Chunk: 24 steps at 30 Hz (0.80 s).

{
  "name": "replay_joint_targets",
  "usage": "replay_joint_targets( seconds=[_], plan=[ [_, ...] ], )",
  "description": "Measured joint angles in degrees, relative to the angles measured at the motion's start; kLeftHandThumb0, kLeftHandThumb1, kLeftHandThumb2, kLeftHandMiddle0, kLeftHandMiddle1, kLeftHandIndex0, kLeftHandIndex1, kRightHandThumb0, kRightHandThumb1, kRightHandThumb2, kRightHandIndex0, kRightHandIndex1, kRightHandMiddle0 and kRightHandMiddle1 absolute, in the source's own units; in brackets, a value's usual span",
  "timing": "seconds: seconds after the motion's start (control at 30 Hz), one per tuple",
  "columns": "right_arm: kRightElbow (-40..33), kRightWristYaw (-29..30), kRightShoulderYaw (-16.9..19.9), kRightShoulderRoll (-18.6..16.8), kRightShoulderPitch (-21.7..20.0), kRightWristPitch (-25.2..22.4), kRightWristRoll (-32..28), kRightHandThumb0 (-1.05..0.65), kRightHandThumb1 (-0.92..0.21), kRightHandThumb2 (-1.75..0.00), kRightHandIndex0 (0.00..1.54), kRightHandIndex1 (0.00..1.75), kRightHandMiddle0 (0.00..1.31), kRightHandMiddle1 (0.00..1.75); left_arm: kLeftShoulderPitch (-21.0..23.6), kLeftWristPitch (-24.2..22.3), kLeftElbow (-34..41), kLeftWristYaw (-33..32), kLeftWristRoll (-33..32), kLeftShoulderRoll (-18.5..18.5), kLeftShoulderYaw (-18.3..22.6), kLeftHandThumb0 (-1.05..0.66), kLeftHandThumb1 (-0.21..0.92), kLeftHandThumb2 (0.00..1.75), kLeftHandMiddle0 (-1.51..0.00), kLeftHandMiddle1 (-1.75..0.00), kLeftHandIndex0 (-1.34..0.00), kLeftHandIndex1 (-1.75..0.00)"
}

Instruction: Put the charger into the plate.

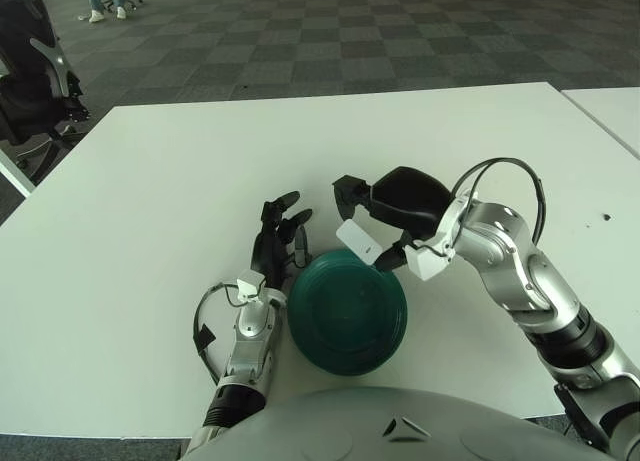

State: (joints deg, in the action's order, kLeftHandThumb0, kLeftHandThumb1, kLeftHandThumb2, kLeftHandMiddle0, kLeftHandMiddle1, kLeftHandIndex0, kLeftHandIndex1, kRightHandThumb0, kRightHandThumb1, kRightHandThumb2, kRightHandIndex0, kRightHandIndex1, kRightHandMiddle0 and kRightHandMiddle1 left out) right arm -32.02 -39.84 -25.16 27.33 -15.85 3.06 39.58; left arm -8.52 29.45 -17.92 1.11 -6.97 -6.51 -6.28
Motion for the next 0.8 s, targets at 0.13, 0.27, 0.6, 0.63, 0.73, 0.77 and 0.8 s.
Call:
replay_joint_targets(
  seconds=[0.13,0.27,0.6,0.63,0.73,0.77,0.8],
  plan=[
    [-0.72,-1.47,-0.62,0.31,1.2,1.61,-2.3,-0.47,-0.37,-1.26,1.04,1.75,0.57,1.75,-0.06,-0.63,0.29,0.42,-1.71,-0.01,-0.02,-0.76,0.92,0.82,-0.34,-0.84,-0.03,-1.08],
    [-0.68,0.3,-2.39,0.48,5.07,3.69,-1.32,-0.46,-0.39,-1.23,1.02,1.75,0.56,1.75,-0.19,-0.67,0.56,-0.03,-1.81,-0.01,-0.22,-0.77,0.92,0.83,-0.34,-0.83,-0.03,-1.08],
    [1.77,2.81,-5.01,-1.32,13.85,4.7,-2.18,-0.45,-0.41,-1.21,1.02,1.75,0.54,1.75,-4.54,-1.46,6.16,-5.26,-0.73,-0.11,-4.39,-0.79,0.92,0.86,-0.32,-0.8,-0.01,-1.05],
    [1.88,2.81,-4.94,-1.41,13.84,4.69,-2.31,-0.45,-0.41,-1.21,1.02,1.75,0.54,1.75,-5.02,-1.88,6.79,-5.89,-0.62,-0.04,-4.98,-0.79,0.92,0.86,-0.32,-0.79,-0.01,-1.05],
    [1.92,2.75,-4.7,-1.52,13.62,4.86,-2.96,-0.45,-0.4,-1.21,1.04,1.75,0.54,1.75,-6.67,-3.94,9.37,-7.73,-0.04,0.13,-6.56,-0.81,0.92,0.86,-0.31,-0.75,0.0,-1.02],
    [1.92,2.74,-4.67,-1.51,13.44,5.03,-3.09,-0.45,-0.4,-1.21,1.04,1.75,0.54,1.75,-7.18,-4.7,10.28,-8.26,0.09,0.21,-7.05,-0.81,0.92,0.86,-0.31,-0.74,0.0,-1.02],
    [1.92,2.74,-4.63,-1.51,13.26,5.24,-3.2,-0.45,-0.41,-1.2,1.05,1.75,0.54,1.75,-7.59,-5.46,11.11,-8.67,0.19,0.24,-7.42,-0.81,0.92,0.86,-0.31,-0.73,0.0,-1.01]
  ],
)
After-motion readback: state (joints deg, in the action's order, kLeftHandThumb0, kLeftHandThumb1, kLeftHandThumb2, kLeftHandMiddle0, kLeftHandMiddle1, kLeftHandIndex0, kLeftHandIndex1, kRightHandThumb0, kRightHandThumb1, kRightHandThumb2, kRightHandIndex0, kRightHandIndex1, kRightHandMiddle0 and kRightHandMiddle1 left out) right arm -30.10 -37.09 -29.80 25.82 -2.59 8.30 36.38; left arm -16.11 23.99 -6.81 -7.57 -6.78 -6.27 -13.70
